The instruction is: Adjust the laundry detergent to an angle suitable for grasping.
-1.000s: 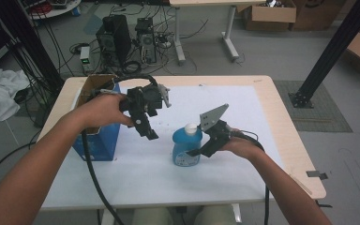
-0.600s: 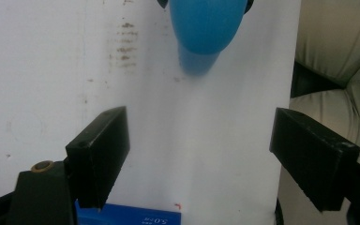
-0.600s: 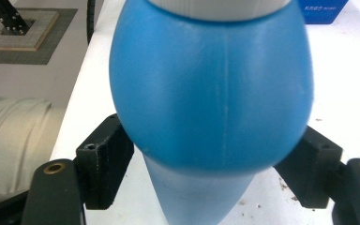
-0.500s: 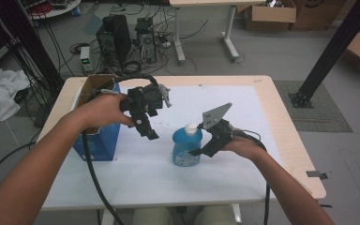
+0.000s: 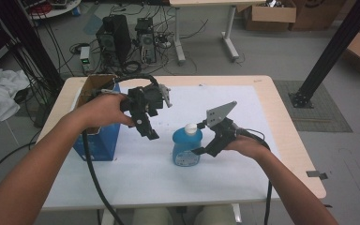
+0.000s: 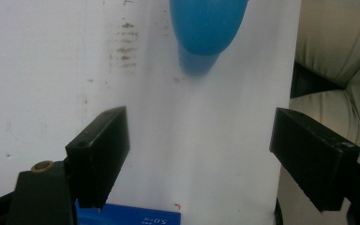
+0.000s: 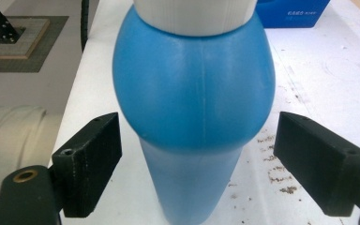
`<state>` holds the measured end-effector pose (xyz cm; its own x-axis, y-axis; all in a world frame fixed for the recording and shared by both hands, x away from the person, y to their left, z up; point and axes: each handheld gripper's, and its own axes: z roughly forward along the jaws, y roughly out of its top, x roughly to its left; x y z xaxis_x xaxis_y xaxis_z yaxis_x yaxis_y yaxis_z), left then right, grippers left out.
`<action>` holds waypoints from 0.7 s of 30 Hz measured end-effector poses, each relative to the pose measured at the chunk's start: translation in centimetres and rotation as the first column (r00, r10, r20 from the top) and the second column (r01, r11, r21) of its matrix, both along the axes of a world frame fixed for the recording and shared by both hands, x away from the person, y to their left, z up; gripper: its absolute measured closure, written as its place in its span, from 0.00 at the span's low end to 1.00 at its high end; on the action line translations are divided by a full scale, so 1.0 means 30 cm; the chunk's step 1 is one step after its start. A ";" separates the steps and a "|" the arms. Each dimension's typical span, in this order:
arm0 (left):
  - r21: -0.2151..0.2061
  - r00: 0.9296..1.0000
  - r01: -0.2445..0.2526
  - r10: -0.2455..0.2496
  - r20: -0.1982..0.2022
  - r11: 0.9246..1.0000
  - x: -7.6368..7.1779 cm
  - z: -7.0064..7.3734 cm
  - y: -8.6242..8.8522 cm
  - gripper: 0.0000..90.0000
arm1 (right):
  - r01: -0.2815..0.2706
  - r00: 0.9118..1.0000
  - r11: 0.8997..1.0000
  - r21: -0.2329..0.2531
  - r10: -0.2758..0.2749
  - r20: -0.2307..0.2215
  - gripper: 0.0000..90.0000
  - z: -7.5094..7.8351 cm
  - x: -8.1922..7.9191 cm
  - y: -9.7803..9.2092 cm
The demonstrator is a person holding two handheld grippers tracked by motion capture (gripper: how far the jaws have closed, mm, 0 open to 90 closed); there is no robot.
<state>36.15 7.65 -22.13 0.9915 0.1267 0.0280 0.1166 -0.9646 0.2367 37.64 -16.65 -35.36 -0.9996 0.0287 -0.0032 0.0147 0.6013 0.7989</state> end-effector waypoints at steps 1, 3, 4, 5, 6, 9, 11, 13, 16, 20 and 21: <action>0.000 1.000 0.000 0.000 0.000 1.000 0.000 0.000 0.000 0.23 | 0.000 1.000 1.000 0.000 0.000 0.000 0.17 0.000 0.000 0.000; -0.001 1.000 -0.001 0.001 0.000 1.000 0.001 0.000 0.000 0.23 | 0.002 1.000 1.000 -0.001 -0.002 0.001 0.17 0.002 -0.001 -0.004; -0.006 1.000 -0.007 0.007 -0.002 1.000 -0.001 -0.001 0.000 0.23 | 0.004 1.000 1.000 0.000 -0.004 -0.002 0.17 0.006 -0.002 -0.011; -0.002 1.000 -0.002 0.002 0.000 1.000 0.000 0.001 0.001 0.23 | 0.004 1.000 1.000 0.000 -0.004 -0.002 0.17 0.006 -0.002 -0.011; -0.001 1.000 -0.003 0.003 0.001 1.000 0.000 0.002 0.001 0.23 | 0.003 1.000 1.000 -0.001 -0.003 0.003 0.17 0.010 -0.005 -0.017; -0.001 1.000 -0.003 0.003 0.002 1.000 0.000 0.002 0.001 0.23 | 0.004 1.000 1.000 0.003 -0.004 -0.001 0.17 0.016 -0.007 -0.025; -0.001 1.000 -0.004 0.004 0.001 1.000 0.001 0.003 0.001 0.23 | 0.009 1.000 1.000 0.004 -0.009 0.000 0.17 0.024 -0.010 -0.039; -0.003 1.000 -0.004 0.004 0.003 1.000 0.001 0.004 0.001 0.23 | 0.014 1.000 1.000 0.004 -0.014 -0.001 0.17 0.028 -0.012 -0.044; -0.003 1.000 -0.007 0.007 0.004 1.000 0.002 0.004 0.000 0.23 | 0.027 1.000 1.000 0.006 -0.027 -0.002 0.17 0.044 -0.017 -0.067; -0.005 1.000 -0.007 0.007 0.006 1.000 0.002 0.006 -0.001 0.23 | 0.048 0.999 0.999 0.006 -0.048 -0.006 0.17 0.065 -0.017 -0.094; -0.005 1.000 -0.007 0.007 0.006 1.000 0.002 0.006 -0.001 0.23 | 0.048 0.999 0.999 0.006 -0.048 -0.006 0.17 0.065 -0.017 -0.094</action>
<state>36.22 7.61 -21.95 0.9905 0.1337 0.0331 0.1219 -0.9627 0.2417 37.14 -19.48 -33.41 -0.9971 0.0767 0.0032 0.0483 0.5947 0.8025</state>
